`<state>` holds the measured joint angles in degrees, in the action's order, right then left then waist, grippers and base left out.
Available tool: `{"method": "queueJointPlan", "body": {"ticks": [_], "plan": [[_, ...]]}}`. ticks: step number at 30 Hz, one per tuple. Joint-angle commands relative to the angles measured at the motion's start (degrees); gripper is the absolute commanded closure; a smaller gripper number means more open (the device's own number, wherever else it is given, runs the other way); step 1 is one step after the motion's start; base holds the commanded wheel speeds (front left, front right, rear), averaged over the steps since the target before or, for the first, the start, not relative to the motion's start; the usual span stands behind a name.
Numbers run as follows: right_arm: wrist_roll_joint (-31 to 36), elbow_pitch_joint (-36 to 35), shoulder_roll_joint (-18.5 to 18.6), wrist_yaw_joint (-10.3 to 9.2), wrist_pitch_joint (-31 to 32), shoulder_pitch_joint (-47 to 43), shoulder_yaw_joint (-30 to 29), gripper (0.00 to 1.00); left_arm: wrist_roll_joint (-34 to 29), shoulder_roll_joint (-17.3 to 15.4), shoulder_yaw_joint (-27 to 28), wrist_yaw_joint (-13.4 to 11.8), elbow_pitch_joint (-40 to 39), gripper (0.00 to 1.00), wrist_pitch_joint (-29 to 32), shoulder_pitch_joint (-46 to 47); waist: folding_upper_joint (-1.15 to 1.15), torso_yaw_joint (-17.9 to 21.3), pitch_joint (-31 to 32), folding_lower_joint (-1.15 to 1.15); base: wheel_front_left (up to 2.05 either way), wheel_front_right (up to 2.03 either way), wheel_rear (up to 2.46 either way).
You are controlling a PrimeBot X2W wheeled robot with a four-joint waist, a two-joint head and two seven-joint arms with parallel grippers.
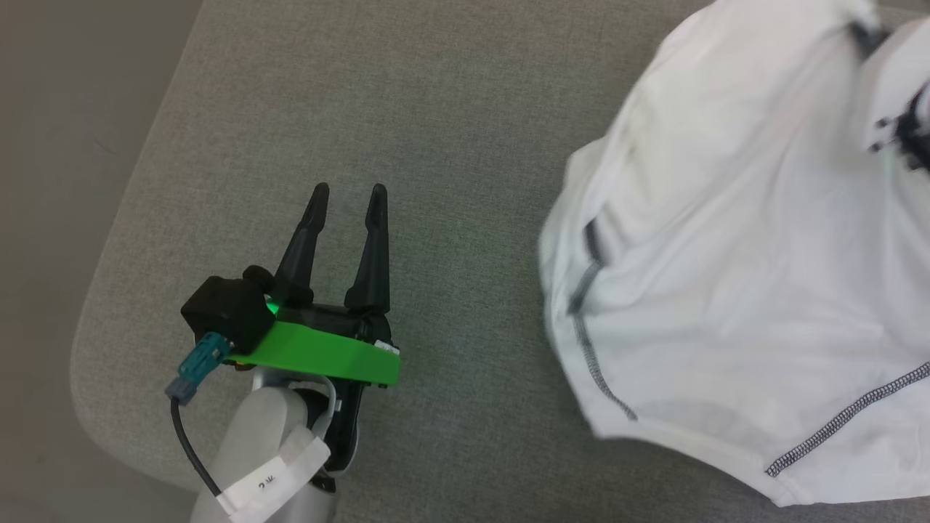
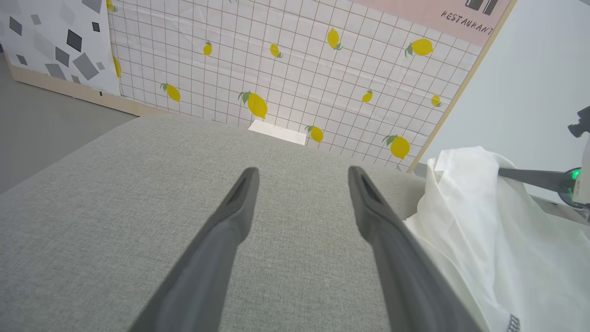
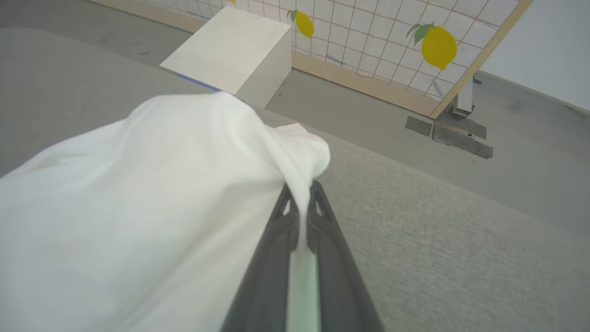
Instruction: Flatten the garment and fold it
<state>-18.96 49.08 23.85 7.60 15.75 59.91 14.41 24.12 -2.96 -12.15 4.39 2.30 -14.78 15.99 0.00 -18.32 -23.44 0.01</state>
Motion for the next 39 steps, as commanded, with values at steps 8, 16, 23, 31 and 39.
{"method": "queueJointPlan", "body": {"ticks": [8,16,23,31,39], "plan": [[18.22,8.27,-5.18,-0.11,-3.97,2.85,-21.03,0.53,-0.18,0.08,-0.15,-0.04,0.46,0.0,-0.22,0.77,0.0,0.8,0.62,-0.01,0.0,0.0,0.0],[19.21,2.69,-13.05,-0.11,-9.16,-6.42,-23.59,0.0,-1.56,0.08,0.53,0.42,2.06,0.0,-0.22,-0.73,0.0,4.4,5.28,-0.01,0.0,0.0,0.0],[11.3,-17.78,-16.12,-0.11,-20.23,-25.28,-18.06,0.0,-3.38,0.08,0.61,1.19,3.95,0.0,-0.22,-3.36,0.0,9.58,11.44,-0.01,0.0,0.0,0.0],[10.25,-42.69,-19.46,-0.11,-21.51,-48.58,-19.14,0.0,-4.33,0.08,-3.81,1.61,8.98,0.0,1.06,-1.38,0.0,14.99,14.67,-0.01,0.0,0.0,0.0],[8.83,-53.23,-20.91,-0.11,-17.61,-56.93,-18.87,0.0,-6.79,-0.14,-7.55,-0.74,17.81,0.0,14.38,8.89,0.0,19.28,13.73,-0.01,0.0,0.0,0.0]]}}
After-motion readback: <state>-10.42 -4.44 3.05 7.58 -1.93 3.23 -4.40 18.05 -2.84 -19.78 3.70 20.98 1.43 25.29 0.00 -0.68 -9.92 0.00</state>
